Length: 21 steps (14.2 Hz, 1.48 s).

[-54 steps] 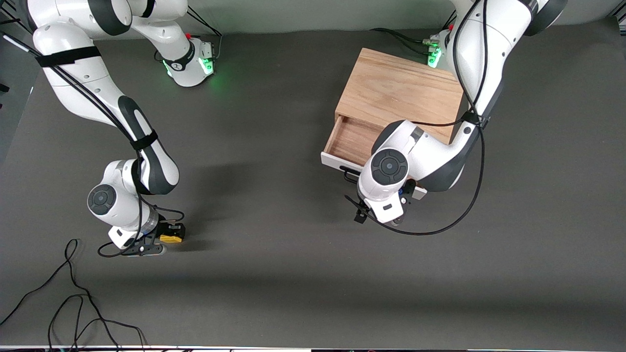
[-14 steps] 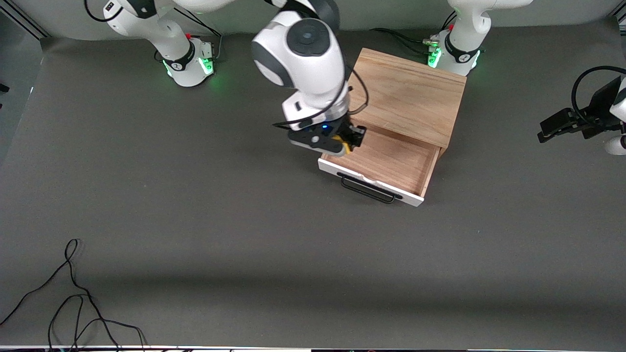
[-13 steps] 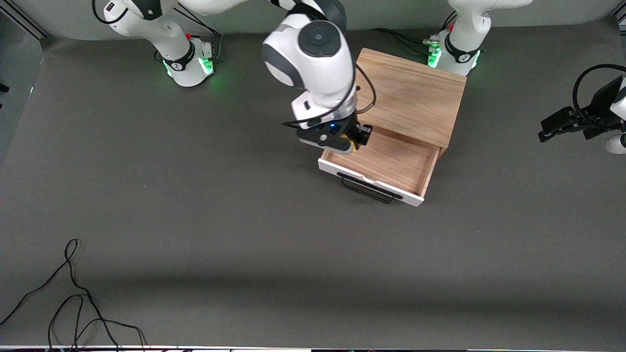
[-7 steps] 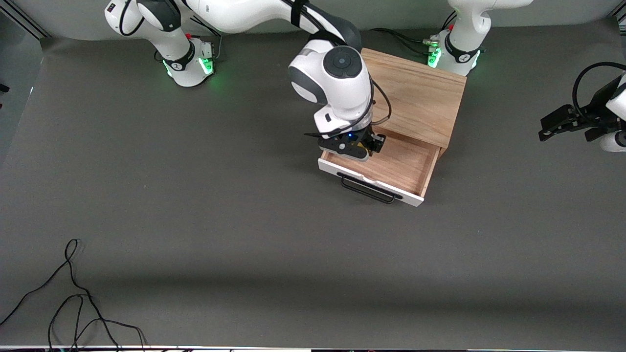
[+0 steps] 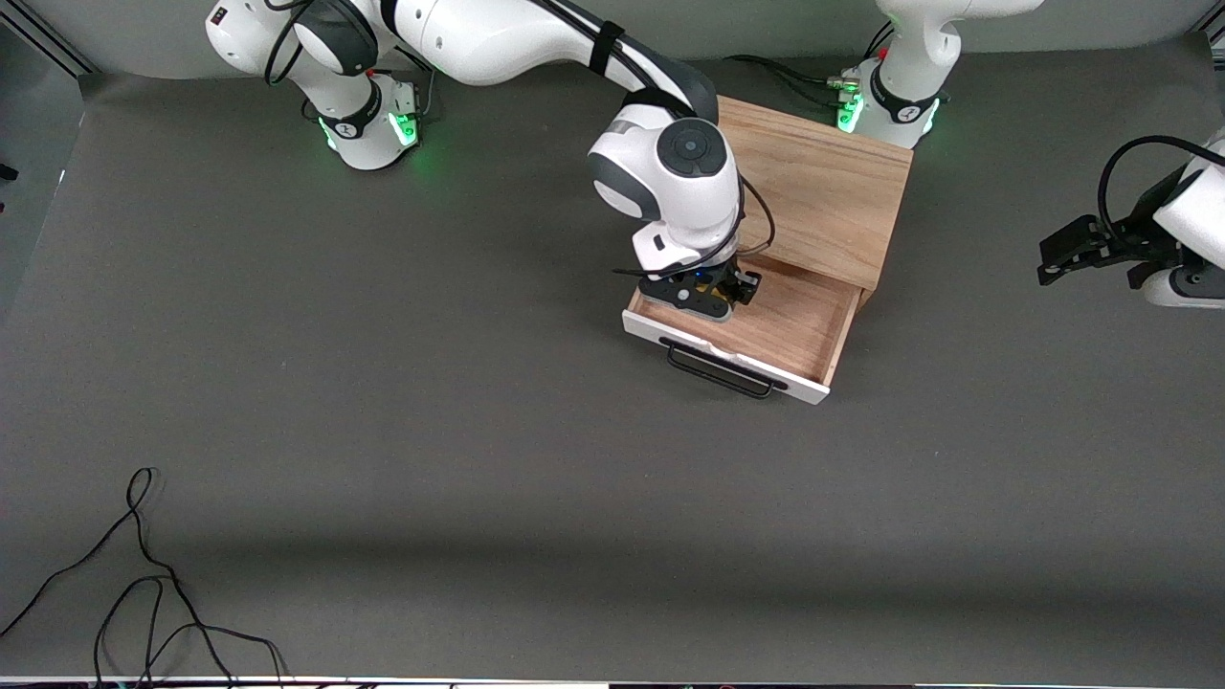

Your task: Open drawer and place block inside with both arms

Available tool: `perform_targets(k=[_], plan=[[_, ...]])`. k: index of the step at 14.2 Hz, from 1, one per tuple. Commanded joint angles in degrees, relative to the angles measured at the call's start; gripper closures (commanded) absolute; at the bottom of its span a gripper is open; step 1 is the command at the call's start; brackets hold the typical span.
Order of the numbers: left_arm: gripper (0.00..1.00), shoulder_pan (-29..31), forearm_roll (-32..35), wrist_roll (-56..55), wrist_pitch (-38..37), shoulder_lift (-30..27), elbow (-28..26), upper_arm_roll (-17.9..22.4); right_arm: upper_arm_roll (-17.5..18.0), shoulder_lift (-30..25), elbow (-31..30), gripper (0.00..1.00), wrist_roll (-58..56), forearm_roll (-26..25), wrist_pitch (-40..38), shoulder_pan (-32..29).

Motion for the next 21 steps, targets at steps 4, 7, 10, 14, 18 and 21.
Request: perform_targets(k=[4, 7, 10, 14, 18, 21], plan=[[0.0, -0.06, 0.8, 2.99, -1.17, -1.01, -0.53, 0.31, -0.75, 3.24, 1.95, 0.96, 2.82, -2.48, 1.25, 1.51], [0.0, 0.12, 0.8, 4.4, -1.7, -1.01, 0.0, 0.48, -0.75, 3.51, 1.95, 0.76, 2.82, -2.48, 1.25, 1.51], [0.0, 0.03, 0.8, 4.4, -2.67, -1.01, -0.17, 0.48, -0.84, 3.25, 2.03, 0.0, 2.91, -3.62, 1.25, 1.6], [0.0, 0.03, 0.8, 4.4, -3.46, -0.75, 0.09, 0.48, -0.92, 2.46, 2.56, 0.0, 3.79, -4.15, 0.55, 1.77], [0.0, 0.03, 0.62, 4.4, -3.46, -0.75, 0.53, 0.48, -1.45, -2.8, 2.56, 0.0, 2.91, -4.07, -5.67, 0.46], [0.0, 0.03, 0.62, 4.4, -4.16, -0.84, 0.53, 0.48, -1.28, -7.37, 1.51, 0.0, -3.55, -4.15, -10.34, -4.19]])
